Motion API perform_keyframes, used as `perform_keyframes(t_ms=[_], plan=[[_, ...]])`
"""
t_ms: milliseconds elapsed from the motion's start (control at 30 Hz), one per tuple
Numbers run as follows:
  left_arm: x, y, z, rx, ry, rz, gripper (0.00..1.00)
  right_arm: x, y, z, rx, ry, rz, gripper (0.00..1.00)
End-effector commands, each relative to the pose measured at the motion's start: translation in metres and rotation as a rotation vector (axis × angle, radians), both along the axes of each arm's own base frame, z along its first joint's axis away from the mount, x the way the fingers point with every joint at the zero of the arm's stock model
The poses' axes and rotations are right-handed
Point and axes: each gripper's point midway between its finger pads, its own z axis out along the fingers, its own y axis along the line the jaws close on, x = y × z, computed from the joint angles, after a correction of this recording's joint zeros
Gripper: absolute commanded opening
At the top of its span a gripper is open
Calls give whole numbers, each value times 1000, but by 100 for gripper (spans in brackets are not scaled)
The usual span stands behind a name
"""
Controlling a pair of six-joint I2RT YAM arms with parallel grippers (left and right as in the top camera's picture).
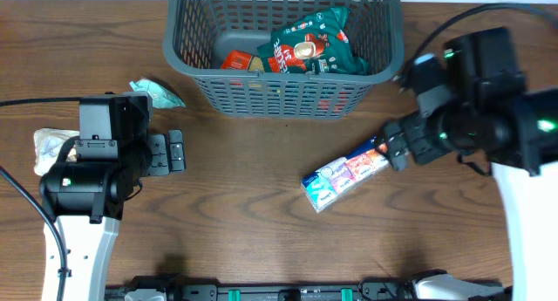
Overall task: Pack container
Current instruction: 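Lower the right gripper onto the Kleenex tissue pack and grasp it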
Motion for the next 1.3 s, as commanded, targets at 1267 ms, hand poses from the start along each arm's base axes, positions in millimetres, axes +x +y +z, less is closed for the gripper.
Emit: perform_keyframes(t_ms=[1267], plan=[[0, 1, 8, -2, -18, 10, 99, 55, 0, -285, -333, 203, 915, 99]])
